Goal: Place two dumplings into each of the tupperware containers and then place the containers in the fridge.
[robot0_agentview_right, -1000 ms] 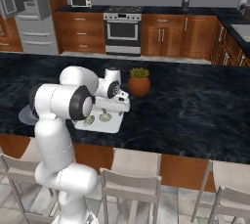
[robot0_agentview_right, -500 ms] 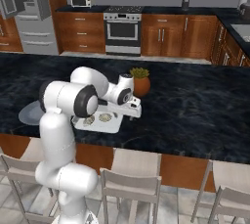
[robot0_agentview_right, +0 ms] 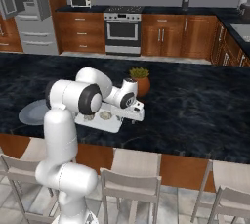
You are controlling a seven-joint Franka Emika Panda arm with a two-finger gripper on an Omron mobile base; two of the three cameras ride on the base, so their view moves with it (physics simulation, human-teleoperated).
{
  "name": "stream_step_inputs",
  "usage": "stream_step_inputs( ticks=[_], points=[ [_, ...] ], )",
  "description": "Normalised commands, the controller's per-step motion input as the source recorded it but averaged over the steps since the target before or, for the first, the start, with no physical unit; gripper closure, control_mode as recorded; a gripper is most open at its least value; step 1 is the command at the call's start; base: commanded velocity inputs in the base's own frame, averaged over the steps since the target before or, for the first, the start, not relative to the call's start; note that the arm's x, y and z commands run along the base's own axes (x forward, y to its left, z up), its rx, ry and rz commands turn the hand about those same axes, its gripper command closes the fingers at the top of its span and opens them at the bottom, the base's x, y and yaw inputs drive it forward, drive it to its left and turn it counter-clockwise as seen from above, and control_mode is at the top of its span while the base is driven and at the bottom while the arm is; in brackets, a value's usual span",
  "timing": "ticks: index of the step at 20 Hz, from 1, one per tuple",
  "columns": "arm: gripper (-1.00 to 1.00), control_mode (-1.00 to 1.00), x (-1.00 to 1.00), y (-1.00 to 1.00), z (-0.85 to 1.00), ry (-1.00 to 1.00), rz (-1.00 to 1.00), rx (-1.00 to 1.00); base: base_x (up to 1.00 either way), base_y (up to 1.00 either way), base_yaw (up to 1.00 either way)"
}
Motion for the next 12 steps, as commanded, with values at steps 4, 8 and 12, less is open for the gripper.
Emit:
stream_step_inputs(
  ticks=[4,8,12],
  points=[
    [1.0,-1.0,0.0,0.0,-0.21,0.0,0.0,0.0,0.0,0.0,0.0],
    [1.0,-1.0,0.0,0.0,-0.01,0.0,0.0,0.0,0.0,0.0,0.0],
    [1.0,-1.0,0.0,0.0,0.0,0.0,0.0,0.0,0.0,0.0,0.0]
  ],
)
